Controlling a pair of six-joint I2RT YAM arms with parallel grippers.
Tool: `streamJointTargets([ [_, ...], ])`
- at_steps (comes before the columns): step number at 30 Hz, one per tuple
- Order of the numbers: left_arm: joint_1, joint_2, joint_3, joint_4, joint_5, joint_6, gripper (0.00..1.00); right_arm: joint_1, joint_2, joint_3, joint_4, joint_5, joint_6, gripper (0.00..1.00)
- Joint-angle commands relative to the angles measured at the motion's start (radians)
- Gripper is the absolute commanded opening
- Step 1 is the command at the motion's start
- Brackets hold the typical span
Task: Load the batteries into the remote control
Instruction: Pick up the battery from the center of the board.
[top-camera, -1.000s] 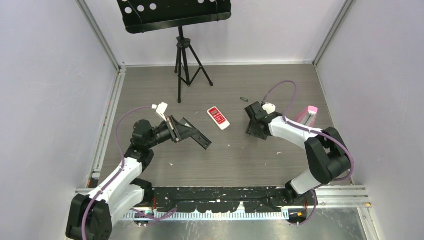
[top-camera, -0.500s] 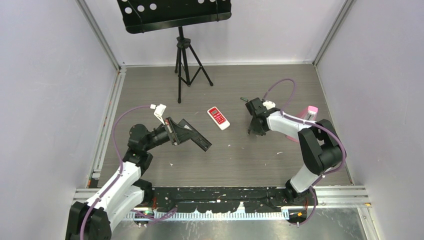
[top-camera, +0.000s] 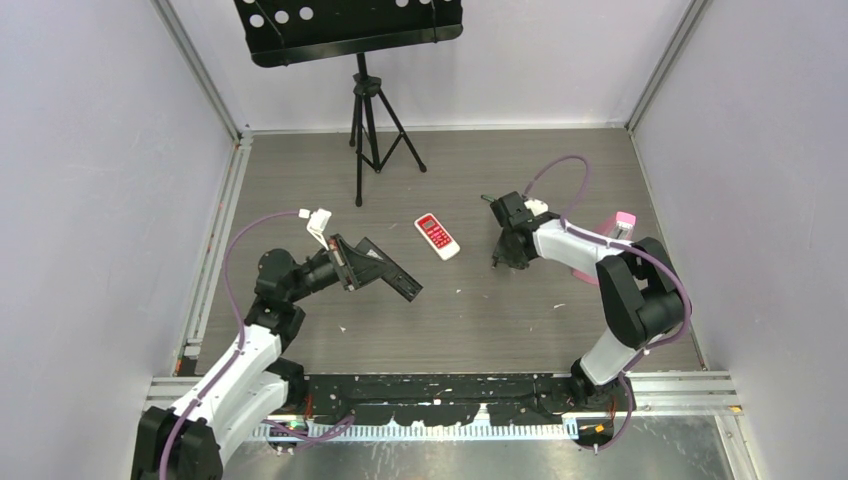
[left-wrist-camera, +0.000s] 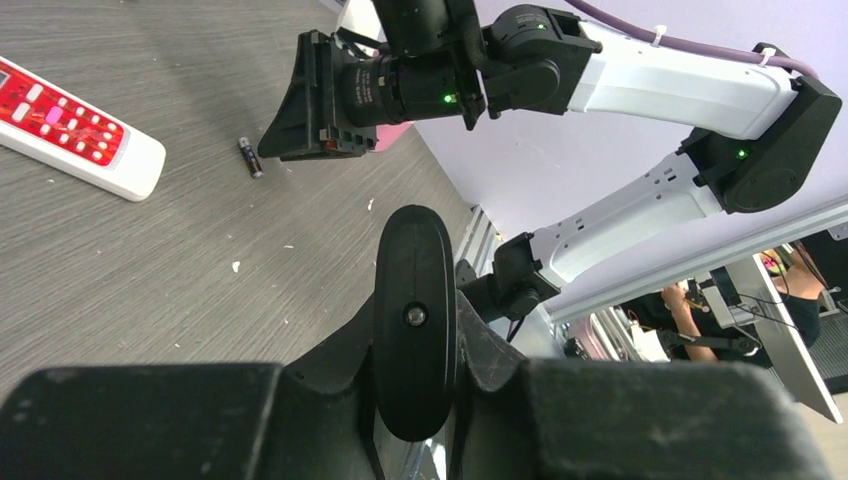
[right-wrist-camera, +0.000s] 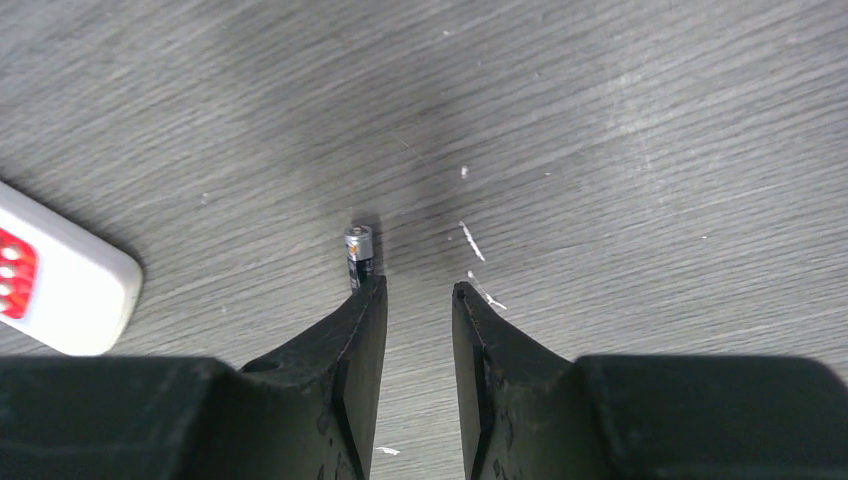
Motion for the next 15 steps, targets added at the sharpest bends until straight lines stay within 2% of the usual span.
streamJointTargets([
  [1,-0.003,-0.03,0.009,0.002,-0.031,0.04,0.0,-0.002,-0.037,0.065,-0.004,0.004,-0.014,0.36],
  [9,-0.003,-0.016,0.009,-0.003,-0.048,0.046,0.0,-0.002,0.046,0.103,0.001,-0.042,-0.036,0.39],
  [15,-0.003,0.004,0.005,-0.003,-0.05,0.049,0.0,-0.002,0.09,0.098,0.008,-0.059,-0.036,0.37],
])
